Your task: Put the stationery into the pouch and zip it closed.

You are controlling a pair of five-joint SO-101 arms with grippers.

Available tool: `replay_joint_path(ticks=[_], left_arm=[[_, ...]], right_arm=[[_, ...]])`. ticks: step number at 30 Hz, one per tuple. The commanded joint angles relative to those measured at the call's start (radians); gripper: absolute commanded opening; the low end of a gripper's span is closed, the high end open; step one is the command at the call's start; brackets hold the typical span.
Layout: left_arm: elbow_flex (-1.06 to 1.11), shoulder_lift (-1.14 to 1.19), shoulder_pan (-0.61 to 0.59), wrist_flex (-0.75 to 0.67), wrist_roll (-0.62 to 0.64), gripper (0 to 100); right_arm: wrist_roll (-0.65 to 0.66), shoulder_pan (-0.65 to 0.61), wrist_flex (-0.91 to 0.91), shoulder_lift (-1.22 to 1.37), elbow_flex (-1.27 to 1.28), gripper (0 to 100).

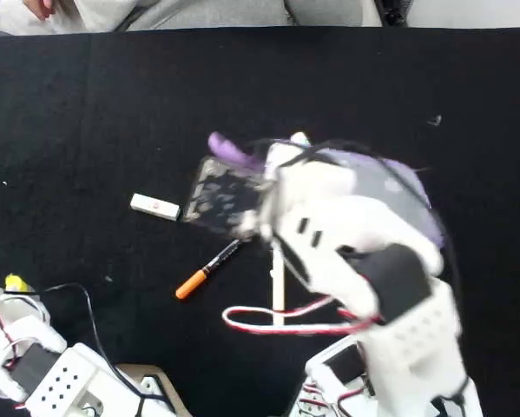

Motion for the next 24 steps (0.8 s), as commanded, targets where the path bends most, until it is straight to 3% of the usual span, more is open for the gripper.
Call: replay_joint_path(ticks=[1,5,15,19,24], left_arm=[[0.019,0.006,0.053,0.005,-0.006,24],[0.019,0.006,0.053,0.005,-0.006,24],[0.019,0.006,0.061,0.005,-0.006,24],[0.019,0.0,0.165,0.025,-0.014,24],[0.019,-0.002,0.317,0.046,-0.172,24]], right_arm=[[-0.077,0.08,0.008,0.018,-0.18,1.1],[-0.123,0.137,0.035,0.134,-0.312,1.1],[-0.183,0.146,0.072,0.529,-0.825,1.1],[-0.206,0.101,0.186,0.674,-1.084,1.1],[-0.206,0.012,0.273,0.826,-1.333,1.1]])
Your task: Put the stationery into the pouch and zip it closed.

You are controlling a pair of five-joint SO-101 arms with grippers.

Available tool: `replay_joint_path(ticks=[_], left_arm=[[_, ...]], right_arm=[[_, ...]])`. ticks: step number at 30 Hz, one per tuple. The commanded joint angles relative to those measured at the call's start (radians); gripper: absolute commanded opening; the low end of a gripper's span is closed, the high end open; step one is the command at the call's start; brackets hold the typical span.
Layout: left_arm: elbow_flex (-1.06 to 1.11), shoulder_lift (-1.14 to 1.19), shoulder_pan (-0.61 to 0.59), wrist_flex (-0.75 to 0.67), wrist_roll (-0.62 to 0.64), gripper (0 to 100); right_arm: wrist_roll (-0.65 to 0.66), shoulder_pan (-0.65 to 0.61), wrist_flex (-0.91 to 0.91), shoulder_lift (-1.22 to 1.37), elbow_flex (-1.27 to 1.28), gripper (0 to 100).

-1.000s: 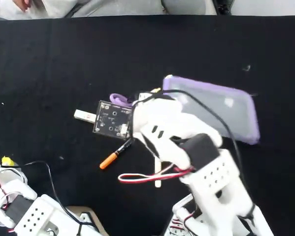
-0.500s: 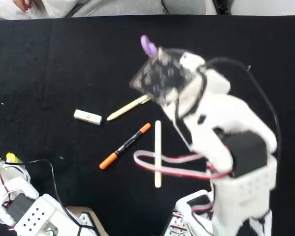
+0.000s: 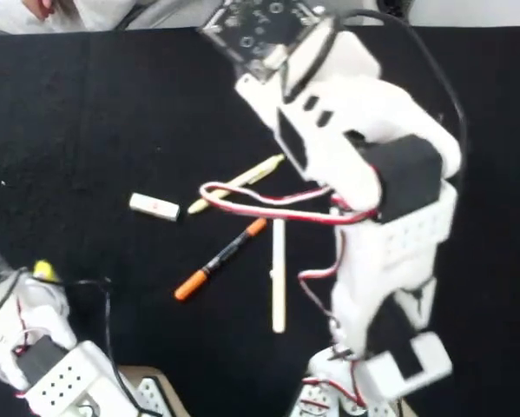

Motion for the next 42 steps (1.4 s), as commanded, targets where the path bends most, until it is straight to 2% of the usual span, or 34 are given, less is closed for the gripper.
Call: replay_joint_path(ticks=[1,6,11,15,20,22,25,30,35,39,42], left_arm=[[0.016,-0.003,0.136,0.005,-0.104,24],[-0.041,-0.003,0.252,0.005,-0.103,24],[-0.205,-0.003,0.443,0.006,0.107,24],[-0.338,-0.003,0.685,0.008,0.298,24],[-0.456,-0.003,1.0,-0.003,0.47,24],[-0.472,-0.003,1.113,-0.035,0.512,24],[-0.443,0.003,1.241,-0.138,0.506,24],[-0.364,0.006,1.328,-0.351,0.509,28],[-0.366,0.04,1.408,-0.434,0.546,25],[-0.403,0.235,1.406,-0.562,0.551,25],[-0.512,0.454,1.406,-0.608,0.551,25]], right_arm=[[-0.012,-0.064,0.028,0.07,-0.199,1.1],[-0.012,-0.081,0.021,0.142,-0.275,1.1],[-0.012,-0.083,0.02,0.151,-0.282,1.1],[-0.012,-0.083,0.023,0.151,-0.28,1.1],[-0.012,-0.083,0.029,0.151,-0.275,1.1],[-0.012,-0.083,0.029,0.151,-0.275,1.1],[-0.014,-0.083,0.029,0.153,-0.275,1.1],[-0.015,-0.083,0.029,0.159,-0.275,1.1],[-0.063,-0.086,0.028,0.159,-0.275,1.1],[-0.068,-0.123,0.028,0.159,-0.275,1.1],[-0.068,-0.153,0.021,0.159,-0.275,1.1]])
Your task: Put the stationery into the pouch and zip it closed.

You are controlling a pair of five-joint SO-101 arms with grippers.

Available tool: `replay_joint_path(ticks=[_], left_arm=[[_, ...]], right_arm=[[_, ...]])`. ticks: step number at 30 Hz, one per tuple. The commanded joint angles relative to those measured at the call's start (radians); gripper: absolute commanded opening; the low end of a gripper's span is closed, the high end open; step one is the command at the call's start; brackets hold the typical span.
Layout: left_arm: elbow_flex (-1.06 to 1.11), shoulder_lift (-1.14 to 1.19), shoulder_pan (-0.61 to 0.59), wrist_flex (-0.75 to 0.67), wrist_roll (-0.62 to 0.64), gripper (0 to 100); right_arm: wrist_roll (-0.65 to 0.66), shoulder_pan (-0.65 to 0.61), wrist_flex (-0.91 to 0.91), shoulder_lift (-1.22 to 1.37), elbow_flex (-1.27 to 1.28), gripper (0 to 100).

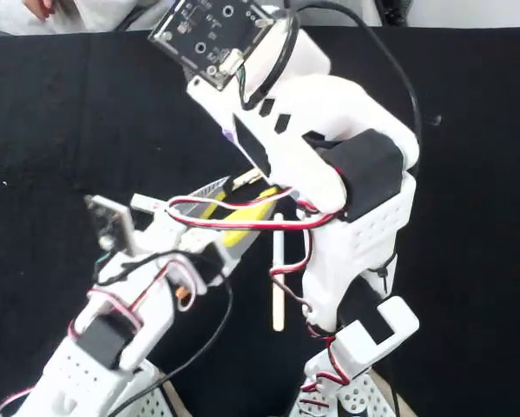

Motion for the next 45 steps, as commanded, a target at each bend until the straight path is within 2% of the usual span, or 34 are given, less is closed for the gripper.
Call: replay_joint_path(ticks=[1,4,9,15,20,25,30,37,42,45], left_arm=[[-0.186,0.31,0.01,-0.074,0.009,25],[-0.294,0.463,0.01,-0.072,0.011,25],[-0.371,0.539,-0.012,-0.081,0.012,25],[-0.352,0.675,-0.163,-0.252,0.011,21],[-0.364,0.787,-0.173,-0.285,0.009,21],[-0.375,0.789,-0.17,-0.284,0.011,18],[-0.392,0.789,-0.17,-0.285,0.011,2],[-0.424,0.776,-0.174,-0.284,0.011,5],[-0.432,0.649,-0.186,-0.281,0.002,5],[-0.415,0.525,-0.18,-0.273,-0.095,5]], right_arm=[[-0.014,-0.04,-0.006,0.001,-0.035,1.1],[-0.015,-0.049,0.0,-0.005,-0.035,1.1],[-0.014,-0.043,0.032,-0.007,-0.042,1.1],[-0.014,-0.044,0.054,-0.007,-0.042,1.1],[-0.012,-0.043,0.049,-0.007,-0.044,1.1],[-0.009,-0.021,0.048,-0.007,-0.044,1.1],[-0.014,0.04,0.034,-0.007,-0.044,1.1],[-0.009,0.089,0.034,-0.007,-0.044,1.1],[-0.014,0.133,0.002,-0.007,-0.113,1.1],[-0.026,0.13,0.028,-0.008,-0.214,1.1]])
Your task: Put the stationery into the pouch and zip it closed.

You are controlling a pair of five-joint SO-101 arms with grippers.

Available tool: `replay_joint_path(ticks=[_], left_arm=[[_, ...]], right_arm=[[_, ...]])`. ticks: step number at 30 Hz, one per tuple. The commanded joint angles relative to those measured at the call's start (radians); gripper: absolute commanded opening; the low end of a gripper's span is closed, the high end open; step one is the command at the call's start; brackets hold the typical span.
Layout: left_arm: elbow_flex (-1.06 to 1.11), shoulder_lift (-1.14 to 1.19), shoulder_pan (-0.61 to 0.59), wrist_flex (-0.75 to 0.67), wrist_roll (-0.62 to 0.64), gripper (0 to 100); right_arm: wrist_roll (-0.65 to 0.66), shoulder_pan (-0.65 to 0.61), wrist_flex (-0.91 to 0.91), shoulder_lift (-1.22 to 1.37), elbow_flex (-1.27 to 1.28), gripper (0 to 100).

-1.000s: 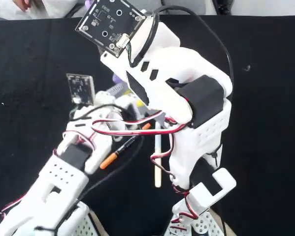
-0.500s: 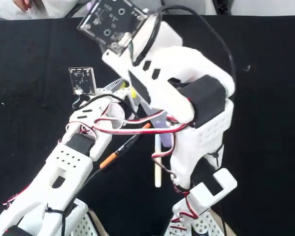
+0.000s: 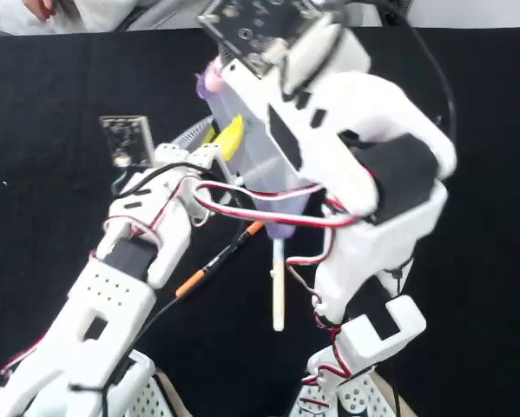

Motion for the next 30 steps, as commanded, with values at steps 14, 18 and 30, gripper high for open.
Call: replay_joint_path(ticks=[14,18,30], left_arm=[[-0.143,-0.574,0.039,0.588,-0.466,3],[-0.145,-0.703,0.039,0.694,-0.502,3],[-0.147,-0.996,0.045,1.062,-0.503,3]], right_arm=[[-0.141,-0.06,0.109,-0.082,-0.312,1.1],[-0.163,-0.061,0.147,-0.162,-0.309,1.1],[-0.23,-0.06,0.229,-0.272,-0.096,1.1]])
